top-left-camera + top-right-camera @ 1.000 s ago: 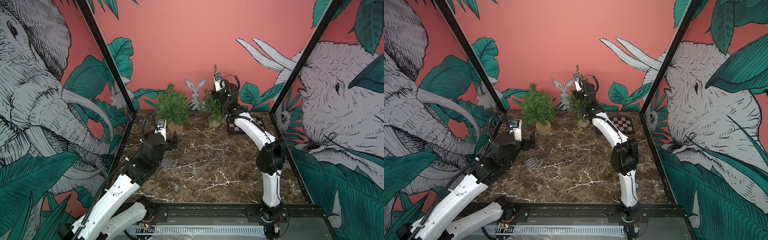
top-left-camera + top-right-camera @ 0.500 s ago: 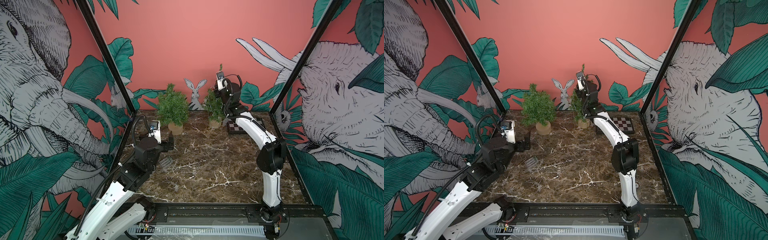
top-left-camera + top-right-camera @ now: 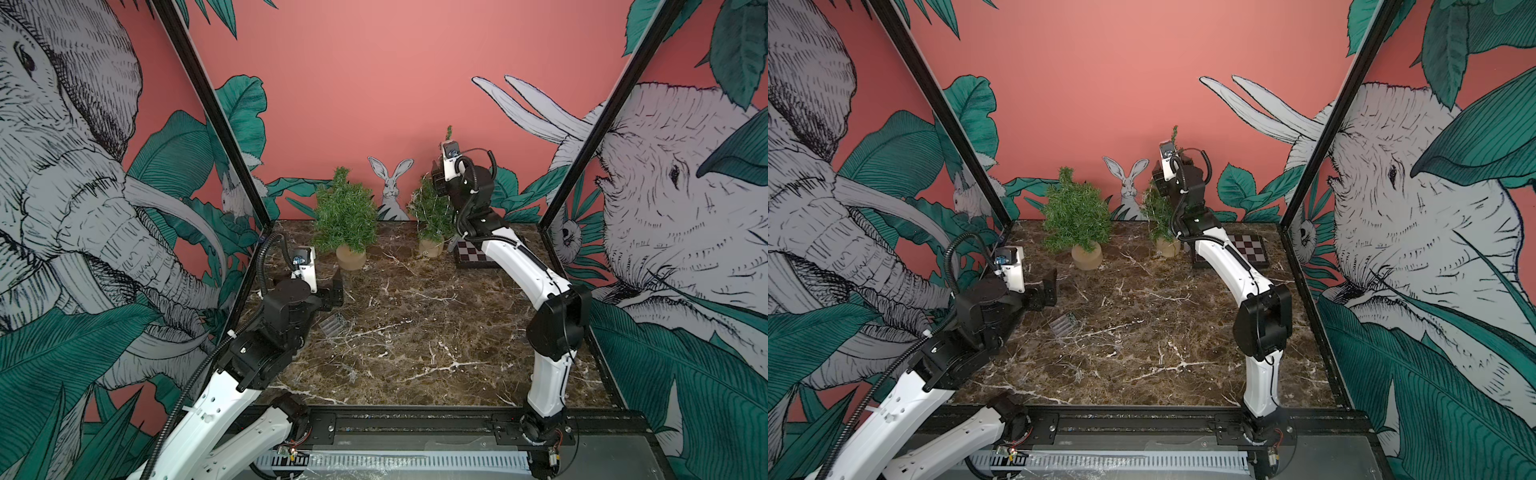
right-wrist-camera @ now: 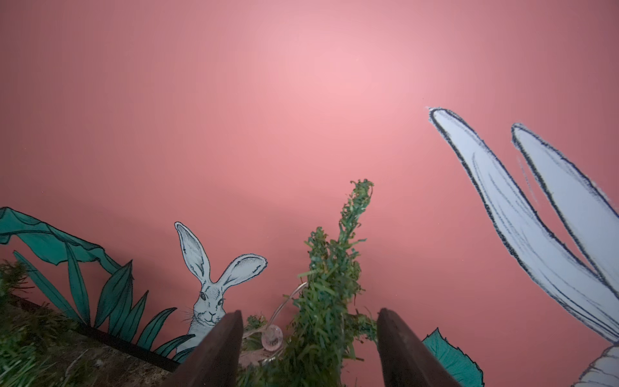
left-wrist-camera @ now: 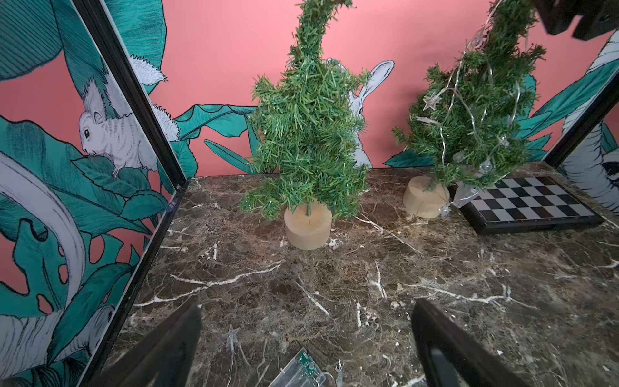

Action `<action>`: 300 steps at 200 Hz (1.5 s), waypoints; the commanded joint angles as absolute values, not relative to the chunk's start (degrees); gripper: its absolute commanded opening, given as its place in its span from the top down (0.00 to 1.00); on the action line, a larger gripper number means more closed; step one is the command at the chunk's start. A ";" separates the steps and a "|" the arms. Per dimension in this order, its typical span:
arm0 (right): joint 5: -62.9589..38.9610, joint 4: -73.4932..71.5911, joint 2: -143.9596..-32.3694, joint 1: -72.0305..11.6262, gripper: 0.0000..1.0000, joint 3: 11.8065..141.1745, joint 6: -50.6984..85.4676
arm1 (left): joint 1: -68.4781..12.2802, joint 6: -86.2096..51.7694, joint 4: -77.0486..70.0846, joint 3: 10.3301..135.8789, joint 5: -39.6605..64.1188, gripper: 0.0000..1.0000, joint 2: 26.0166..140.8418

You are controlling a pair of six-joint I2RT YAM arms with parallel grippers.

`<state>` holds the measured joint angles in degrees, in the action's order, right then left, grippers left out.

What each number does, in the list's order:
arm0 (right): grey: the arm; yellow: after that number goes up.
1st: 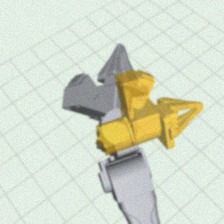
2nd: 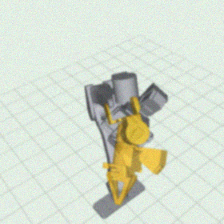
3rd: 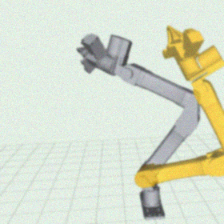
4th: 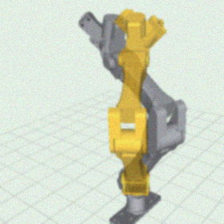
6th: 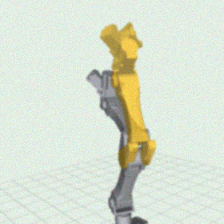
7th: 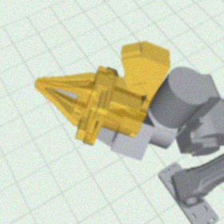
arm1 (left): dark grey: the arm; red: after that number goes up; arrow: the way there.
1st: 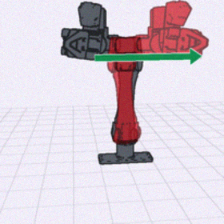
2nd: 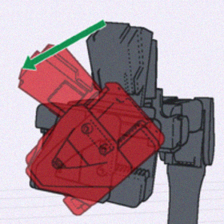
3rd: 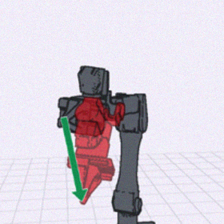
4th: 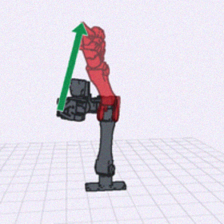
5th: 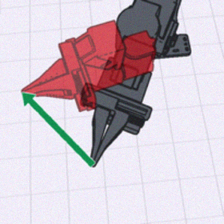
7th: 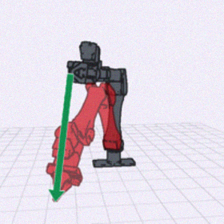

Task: Wrap string light around the christmas tree
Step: Place the christmas tree at the center of the board, then pick up the Christmas tree at the center of the board.

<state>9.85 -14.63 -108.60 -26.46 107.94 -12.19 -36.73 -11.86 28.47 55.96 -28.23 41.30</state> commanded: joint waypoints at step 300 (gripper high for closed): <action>-3.60 -53.28 -53.26 -26.75 0.18 9.32 2.30 | -21.08 -1.19 22.55 102.06 -16.81 0.01 91.58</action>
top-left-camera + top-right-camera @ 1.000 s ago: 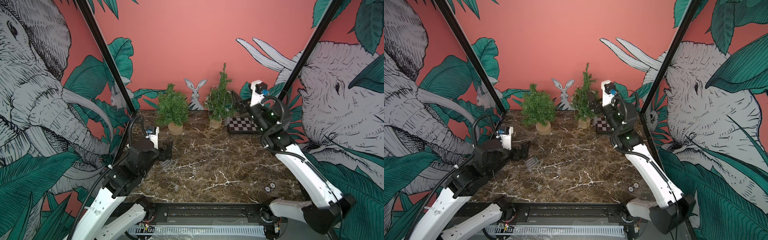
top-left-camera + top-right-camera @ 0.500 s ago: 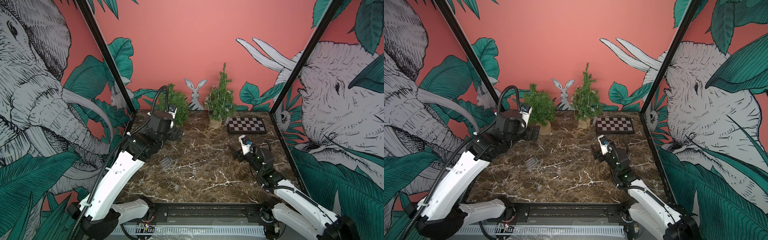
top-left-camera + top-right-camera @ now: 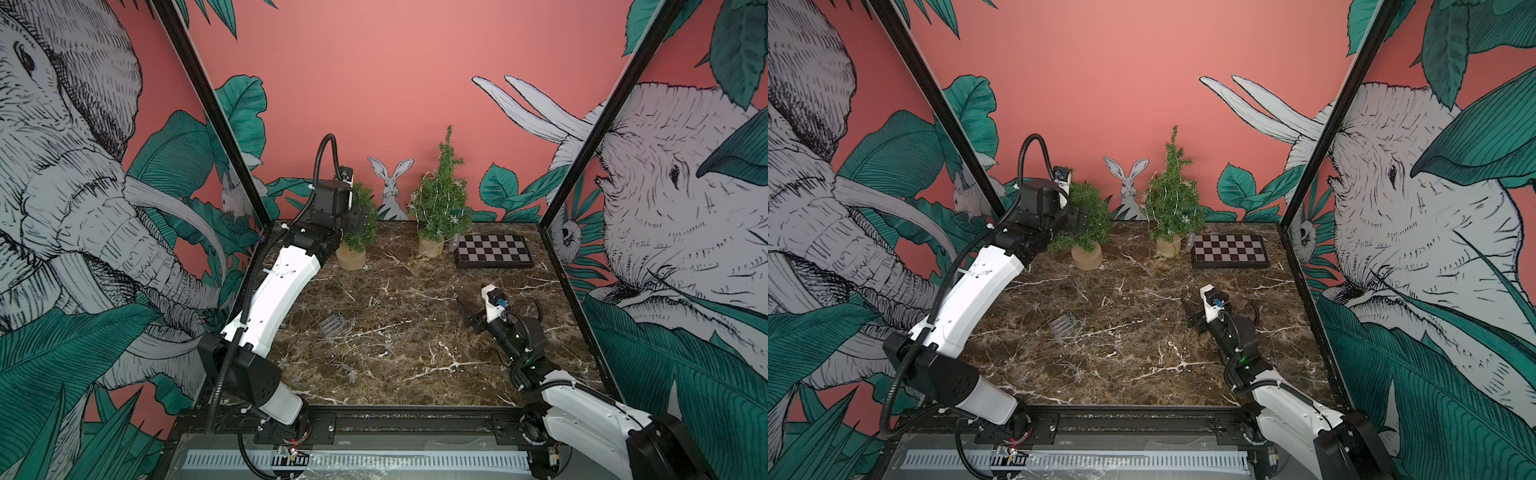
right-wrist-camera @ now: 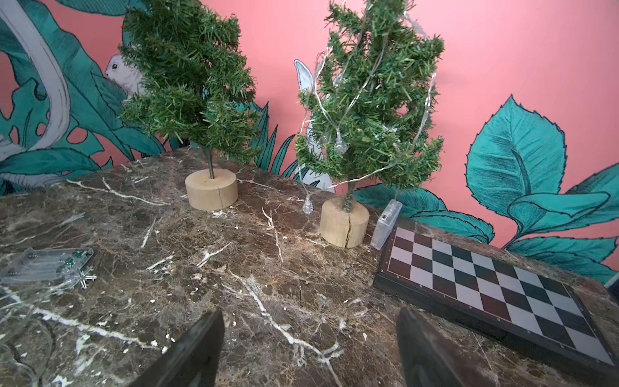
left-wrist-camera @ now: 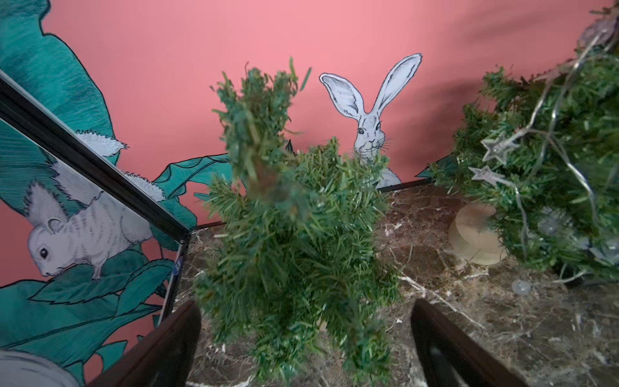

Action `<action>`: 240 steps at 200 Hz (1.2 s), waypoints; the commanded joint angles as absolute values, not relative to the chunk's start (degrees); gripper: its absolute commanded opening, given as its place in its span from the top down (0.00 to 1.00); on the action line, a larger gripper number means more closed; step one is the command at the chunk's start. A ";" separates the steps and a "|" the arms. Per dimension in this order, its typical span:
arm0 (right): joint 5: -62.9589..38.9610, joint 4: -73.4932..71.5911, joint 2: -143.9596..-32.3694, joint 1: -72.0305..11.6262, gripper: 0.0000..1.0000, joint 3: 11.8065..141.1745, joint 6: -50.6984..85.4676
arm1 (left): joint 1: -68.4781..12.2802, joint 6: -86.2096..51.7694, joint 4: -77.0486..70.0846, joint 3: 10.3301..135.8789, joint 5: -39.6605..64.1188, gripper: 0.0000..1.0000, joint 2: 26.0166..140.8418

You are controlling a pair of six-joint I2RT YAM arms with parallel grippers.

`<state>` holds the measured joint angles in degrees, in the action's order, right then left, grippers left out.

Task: Wrap string light around the christmas tree
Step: Pick up the Christmas tree at the center of the board.

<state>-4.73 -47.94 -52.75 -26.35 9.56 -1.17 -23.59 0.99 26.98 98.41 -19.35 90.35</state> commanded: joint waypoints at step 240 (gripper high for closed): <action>-2.16 -68.83 -69.64 -32.43 0.18 8.00 -2.84 | -16.44 -9.57 16.85 112.05 -16.15 1.00 101.86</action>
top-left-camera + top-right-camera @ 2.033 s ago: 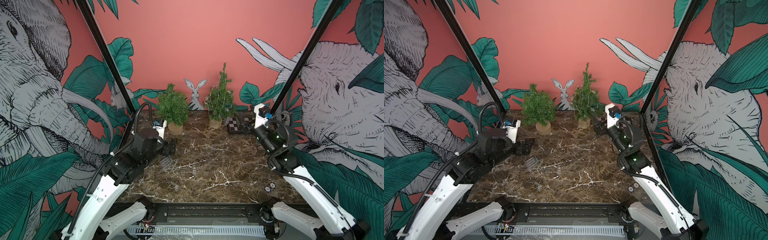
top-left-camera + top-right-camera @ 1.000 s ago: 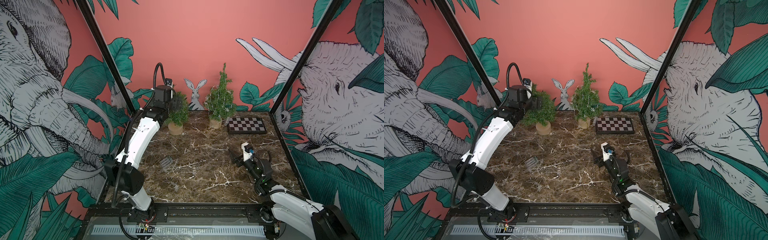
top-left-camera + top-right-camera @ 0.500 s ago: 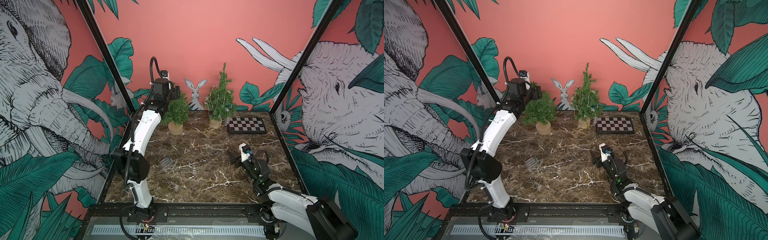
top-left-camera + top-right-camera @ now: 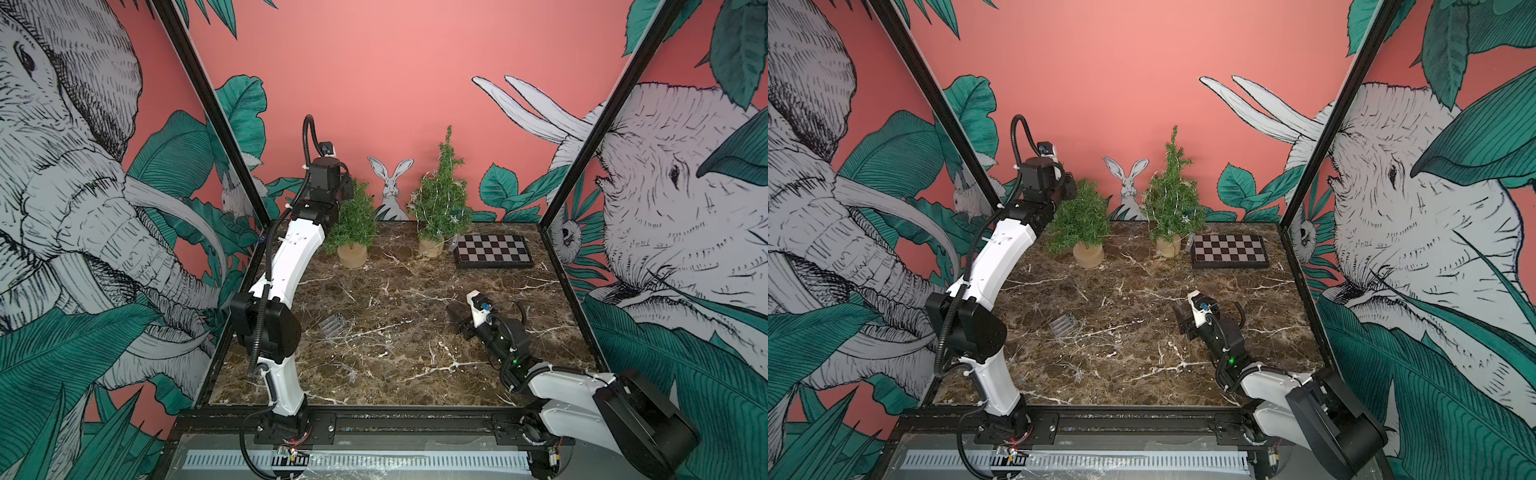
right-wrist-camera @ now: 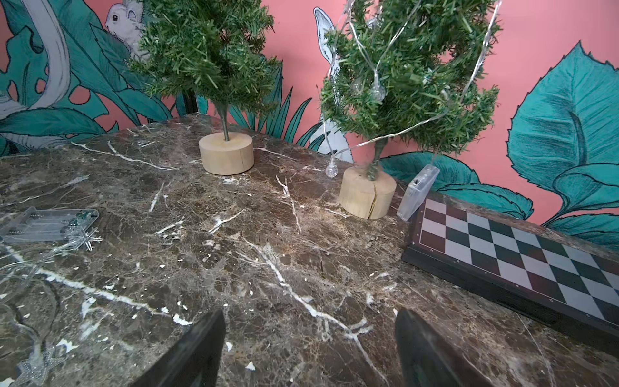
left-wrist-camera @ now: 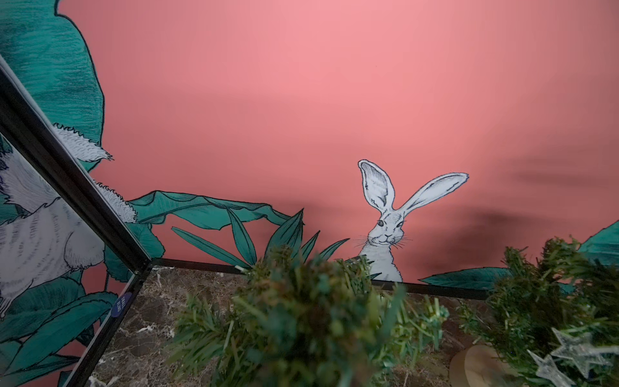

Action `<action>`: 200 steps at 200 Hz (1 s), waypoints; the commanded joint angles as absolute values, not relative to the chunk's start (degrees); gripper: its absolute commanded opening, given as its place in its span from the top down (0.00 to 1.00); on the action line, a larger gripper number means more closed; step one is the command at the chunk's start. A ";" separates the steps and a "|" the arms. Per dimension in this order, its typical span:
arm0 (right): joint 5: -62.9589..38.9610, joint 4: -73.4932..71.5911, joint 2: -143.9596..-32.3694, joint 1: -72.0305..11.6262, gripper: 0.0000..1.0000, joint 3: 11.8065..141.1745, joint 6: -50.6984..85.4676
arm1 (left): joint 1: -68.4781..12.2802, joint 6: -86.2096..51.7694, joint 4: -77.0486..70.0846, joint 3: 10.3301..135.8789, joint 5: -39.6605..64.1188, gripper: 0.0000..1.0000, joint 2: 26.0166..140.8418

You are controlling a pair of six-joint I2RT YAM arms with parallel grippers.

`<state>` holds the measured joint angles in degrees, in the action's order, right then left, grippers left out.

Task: Wrap string light around the christmas tree
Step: Pick up the Christmas tree at the center of the board, then place the christmas tree at the center of the board.

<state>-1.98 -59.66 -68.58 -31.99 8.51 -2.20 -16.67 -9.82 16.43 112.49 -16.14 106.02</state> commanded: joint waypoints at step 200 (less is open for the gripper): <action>5.59 -72.86 -67.16 -32.51 0.17 5.14 -1.76 | -37.41 -4.23 30.07 114.50 -11.47 1.00 85.69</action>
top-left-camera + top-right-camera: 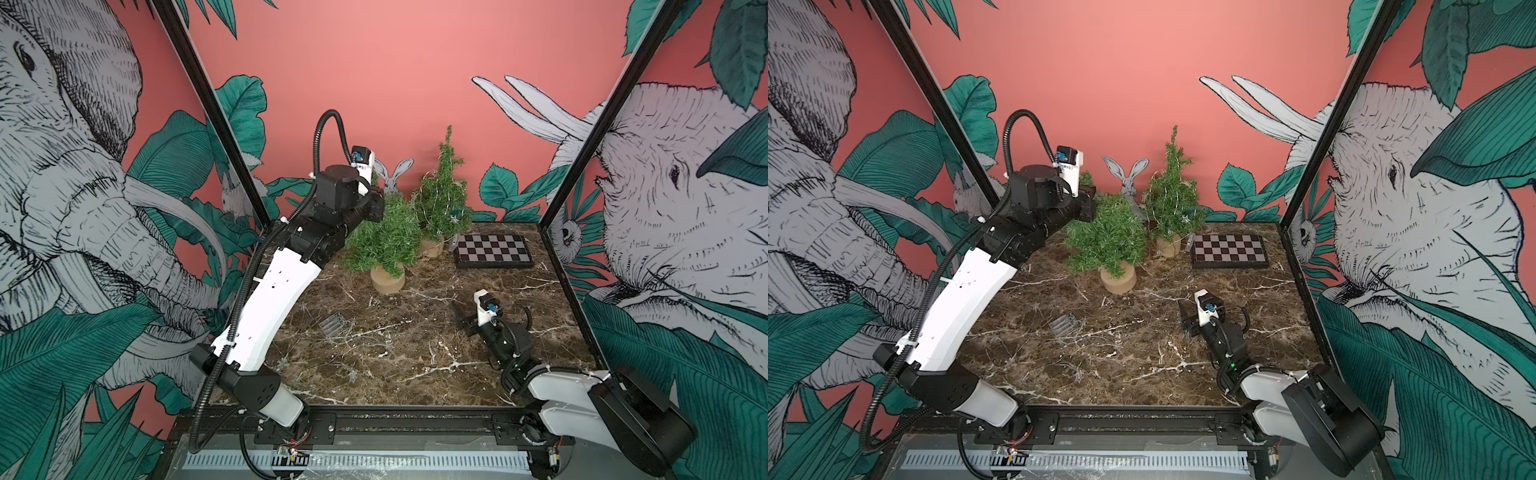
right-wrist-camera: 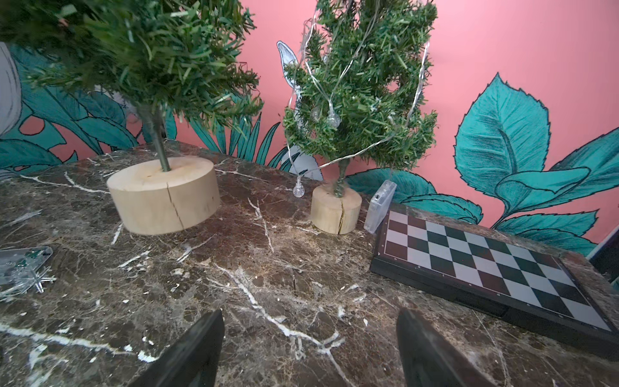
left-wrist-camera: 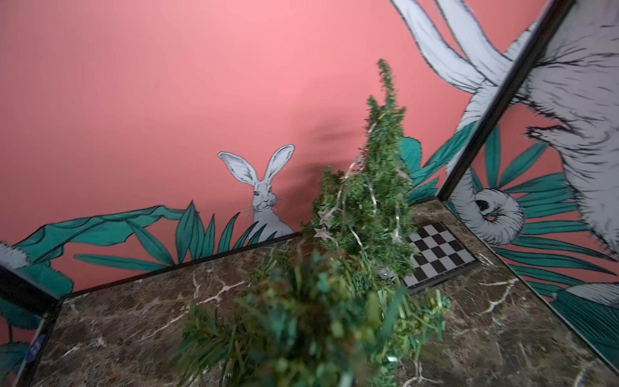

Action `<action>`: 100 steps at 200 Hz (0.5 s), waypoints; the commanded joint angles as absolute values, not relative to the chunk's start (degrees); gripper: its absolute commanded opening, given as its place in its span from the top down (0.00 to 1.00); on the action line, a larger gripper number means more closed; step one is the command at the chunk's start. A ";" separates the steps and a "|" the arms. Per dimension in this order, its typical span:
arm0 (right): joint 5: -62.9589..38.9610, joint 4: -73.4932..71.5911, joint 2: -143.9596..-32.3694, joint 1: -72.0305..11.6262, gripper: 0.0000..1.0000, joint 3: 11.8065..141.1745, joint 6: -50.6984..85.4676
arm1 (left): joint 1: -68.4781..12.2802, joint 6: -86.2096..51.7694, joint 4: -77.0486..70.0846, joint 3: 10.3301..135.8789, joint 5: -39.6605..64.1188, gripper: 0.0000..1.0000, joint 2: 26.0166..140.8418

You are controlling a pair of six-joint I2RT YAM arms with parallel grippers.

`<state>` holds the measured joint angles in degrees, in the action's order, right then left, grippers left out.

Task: Wrap string light around the christmas tree
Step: Place the christmas tree at the center of the board.

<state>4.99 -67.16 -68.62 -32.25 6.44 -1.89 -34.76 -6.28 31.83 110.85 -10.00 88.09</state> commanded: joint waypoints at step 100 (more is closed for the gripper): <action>8.33 -67.81 -61.62 -32.49 0.17 4.69 -2.60 | -47.72 -2.96 23.29 101.00 -12.12 1.00 79.84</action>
<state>6.74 -66.41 -62.81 -32.27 4.64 -1.98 -47.24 -1.37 32.86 103.70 -12.40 84.95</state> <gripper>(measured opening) 0.828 0.093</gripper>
